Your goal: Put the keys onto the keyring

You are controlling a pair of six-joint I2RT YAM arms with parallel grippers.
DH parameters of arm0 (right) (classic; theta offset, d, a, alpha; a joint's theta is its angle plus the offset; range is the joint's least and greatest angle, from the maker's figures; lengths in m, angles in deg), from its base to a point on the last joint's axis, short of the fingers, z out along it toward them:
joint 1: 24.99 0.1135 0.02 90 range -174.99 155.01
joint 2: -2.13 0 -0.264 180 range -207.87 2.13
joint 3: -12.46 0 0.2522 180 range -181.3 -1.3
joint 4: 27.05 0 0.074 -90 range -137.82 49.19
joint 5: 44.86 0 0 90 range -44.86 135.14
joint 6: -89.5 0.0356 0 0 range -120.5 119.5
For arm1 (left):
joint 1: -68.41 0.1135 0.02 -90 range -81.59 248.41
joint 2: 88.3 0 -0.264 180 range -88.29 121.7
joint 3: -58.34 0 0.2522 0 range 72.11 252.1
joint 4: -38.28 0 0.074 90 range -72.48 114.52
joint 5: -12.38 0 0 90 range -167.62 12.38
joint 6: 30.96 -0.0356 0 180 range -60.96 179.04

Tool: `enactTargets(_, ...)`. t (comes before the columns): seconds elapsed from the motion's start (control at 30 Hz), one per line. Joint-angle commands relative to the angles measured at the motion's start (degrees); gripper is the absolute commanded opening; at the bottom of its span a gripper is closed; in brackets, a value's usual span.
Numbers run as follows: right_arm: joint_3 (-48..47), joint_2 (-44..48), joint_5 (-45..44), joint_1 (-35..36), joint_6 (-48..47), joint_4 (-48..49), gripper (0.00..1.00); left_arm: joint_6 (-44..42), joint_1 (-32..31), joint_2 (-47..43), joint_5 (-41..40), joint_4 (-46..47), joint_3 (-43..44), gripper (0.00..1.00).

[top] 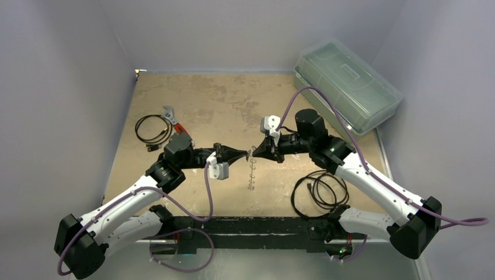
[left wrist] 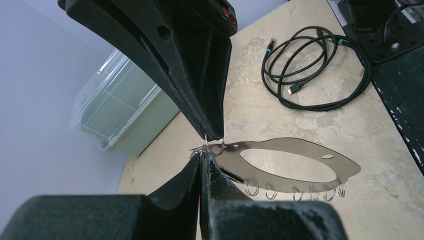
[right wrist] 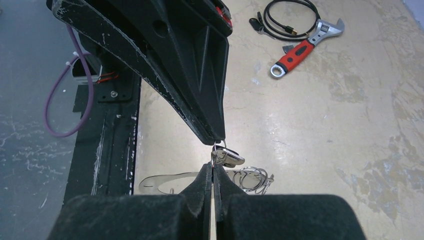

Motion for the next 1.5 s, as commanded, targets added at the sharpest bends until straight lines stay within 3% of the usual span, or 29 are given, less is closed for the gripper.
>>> enactTargets(0.0,-3.0,0.31,0.75,0.2,-0.74,2.32,0.0,0.43,0.23,0.33,2.65,1.12,0.61,0.0)
enactTargets(1.47,-2.25,2.3,-2.57,0.22,-0.46,3.61,0.0,0.19,0.29,1.01,4.2,-0.55,1.18,0.0)
